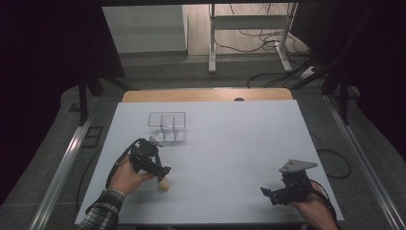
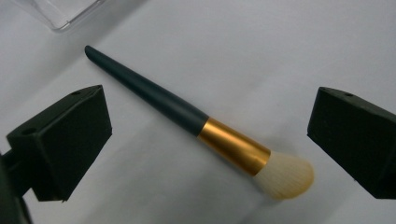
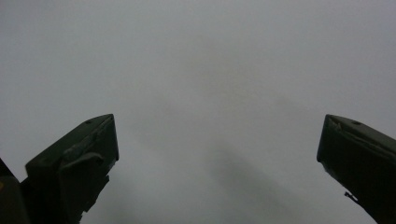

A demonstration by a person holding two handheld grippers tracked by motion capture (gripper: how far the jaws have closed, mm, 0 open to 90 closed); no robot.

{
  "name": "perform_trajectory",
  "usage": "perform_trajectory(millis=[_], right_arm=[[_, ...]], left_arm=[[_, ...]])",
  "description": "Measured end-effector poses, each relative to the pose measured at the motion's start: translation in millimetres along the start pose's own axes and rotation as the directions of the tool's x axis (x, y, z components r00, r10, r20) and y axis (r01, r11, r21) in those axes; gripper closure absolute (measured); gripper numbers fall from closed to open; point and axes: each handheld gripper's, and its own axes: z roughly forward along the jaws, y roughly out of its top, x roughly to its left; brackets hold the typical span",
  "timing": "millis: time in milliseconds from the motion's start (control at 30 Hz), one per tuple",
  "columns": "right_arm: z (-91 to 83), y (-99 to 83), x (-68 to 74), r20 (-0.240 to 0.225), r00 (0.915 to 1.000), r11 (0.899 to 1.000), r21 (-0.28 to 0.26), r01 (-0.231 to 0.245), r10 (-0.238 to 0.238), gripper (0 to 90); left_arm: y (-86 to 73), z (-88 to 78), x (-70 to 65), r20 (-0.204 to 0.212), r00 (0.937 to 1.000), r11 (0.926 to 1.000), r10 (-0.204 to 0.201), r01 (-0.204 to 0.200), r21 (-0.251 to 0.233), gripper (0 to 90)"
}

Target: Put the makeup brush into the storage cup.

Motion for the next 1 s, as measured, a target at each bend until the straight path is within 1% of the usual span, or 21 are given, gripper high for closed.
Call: perform_trajectory(millis=[200,233,400,600,700,767,867,1000], right_arm=[[0.1,-0.1,0.2,-0.001,1.0,1.0,0.004,0.004,-0.004,0.0],[0.1,-0.1,0.3,-0.002,1.0,1.0,0.004,0.003,-0.003,0.0],[0.6,0.1,0.6,-0.01,0.9999,1.0,0.006,0.007,-0.007,0.0],[0.4,0.2,1.3,-0.013,0.9999,1.0,0.008,0.011,-0.011,0.0],[0.6,0.2,1.3,-0.014,0.9999,1.0,0.005,0.008,-0.008,0.0],[0.6,0.3,1.2,-0.015,0.9998,1.0,0.009,0.01,-0.01,0.0],[0.7,0.4,1.5,-0.014,0.9998,1.0,0.01,0.012,-0.012,0.0],[0.6,0.3,1.4,-0.015,0.9998,1.0,0.01,0.012,-0.011,0.0]], left_arm=[[3.0,3.1,1.7,-0.005,1.0,1.0,-0.006,0.006,0.008,1.0],[2.9,4.5,2.9,0.0,0.9998,0.9998,-0.017,0.017,0.012,1.5],[2.0,8.7,5.9,0.011,0.9996,0.9995,-0.026,0.026,0.02,2.5],[-0.9,15.1,9.9,0.001,0.9991,0.9986,-0.042,0.042,0.032,2.6],[-2.1,18.7,11.0,0.006,0.9988,0.9981,-0.049,0.048,0.037,2.7],[-3.1,22.3,11.6,0.017,0.9985,0.9979,-0.052,0.051,0.039,2.5],[-4.2,26.7,12.0,0.017,0.9979,0.9971,-0.062,0.061,0.046,2.0],[-4.6,29.7,11.8,0.019,0.9979,0.9968,-0.062,0.061,0.051,1.6]])
